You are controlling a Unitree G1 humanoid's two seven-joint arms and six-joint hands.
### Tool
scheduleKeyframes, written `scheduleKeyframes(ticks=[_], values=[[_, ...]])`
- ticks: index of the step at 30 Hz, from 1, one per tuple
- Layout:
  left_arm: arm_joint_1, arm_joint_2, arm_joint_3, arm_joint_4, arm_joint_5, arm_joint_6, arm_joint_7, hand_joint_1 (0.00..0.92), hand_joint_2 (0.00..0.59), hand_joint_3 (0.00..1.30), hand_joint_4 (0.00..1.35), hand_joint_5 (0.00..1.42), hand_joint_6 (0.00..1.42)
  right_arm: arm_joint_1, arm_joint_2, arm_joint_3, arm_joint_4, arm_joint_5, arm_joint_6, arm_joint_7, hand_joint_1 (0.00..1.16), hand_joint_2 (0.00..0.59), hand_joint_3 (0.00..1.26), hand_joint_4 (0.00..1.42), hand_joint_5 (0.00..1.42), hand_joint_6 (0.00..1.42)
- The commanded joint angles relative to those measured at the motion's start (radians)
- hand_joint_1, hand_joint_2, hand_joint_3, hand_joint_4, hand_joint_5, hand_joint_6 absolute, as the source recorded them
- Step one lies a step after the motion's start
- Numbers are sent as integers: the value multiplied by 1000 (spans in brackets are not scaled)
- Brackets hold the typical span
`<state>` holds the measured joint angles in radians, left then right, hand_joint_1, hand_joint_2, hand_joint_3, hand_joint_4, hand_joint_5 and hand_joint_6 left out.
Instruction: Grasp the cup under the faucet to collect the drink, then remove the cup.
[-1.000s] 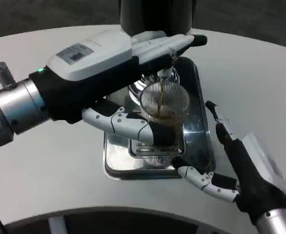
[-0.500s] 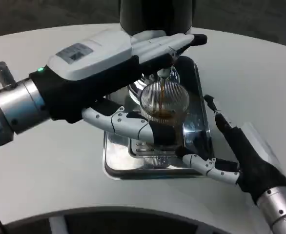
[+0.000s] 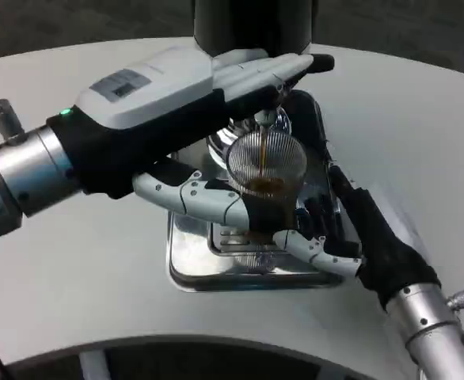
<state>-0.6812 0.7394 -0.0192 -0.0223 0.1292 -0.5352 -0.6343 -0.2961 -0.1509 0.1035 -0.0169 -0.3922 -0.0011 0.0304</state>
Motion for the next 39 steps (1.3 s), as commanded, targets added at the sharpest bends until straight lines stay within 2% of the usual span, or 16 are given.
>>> scheduleKeyframes(ticks=[1, 8, 16, 39], values=[[17, 26, -2, -18, 8, 2, -15, 0, 90, 0, 0, 58, 0, -21, 11, 13, 37, 8, -11, -24, 649, 197, 0, 0, 0, 36], [22, 32, 2, -20, 4, 4, -15, 0, 90, 0, 0, 58, 0, -65, 29, 38, 101, 7, -25, -57, 673, 191, 0, 0, 0, 34], [20, 29, -1, -10, 4, 1, -13, 0, 90, 0, 0, 58, 0, -117, 63, 42, 208, 33, -59, -108, 719, 192, 0, 0, 0, 46], [15, 32, -4, -5, 6, -5, -15, 0, 89, 0, 0, 58, 0, -177, 95, 81, 316, 15, -119, -207, 797, 181, 0, 41, 25, 104]])
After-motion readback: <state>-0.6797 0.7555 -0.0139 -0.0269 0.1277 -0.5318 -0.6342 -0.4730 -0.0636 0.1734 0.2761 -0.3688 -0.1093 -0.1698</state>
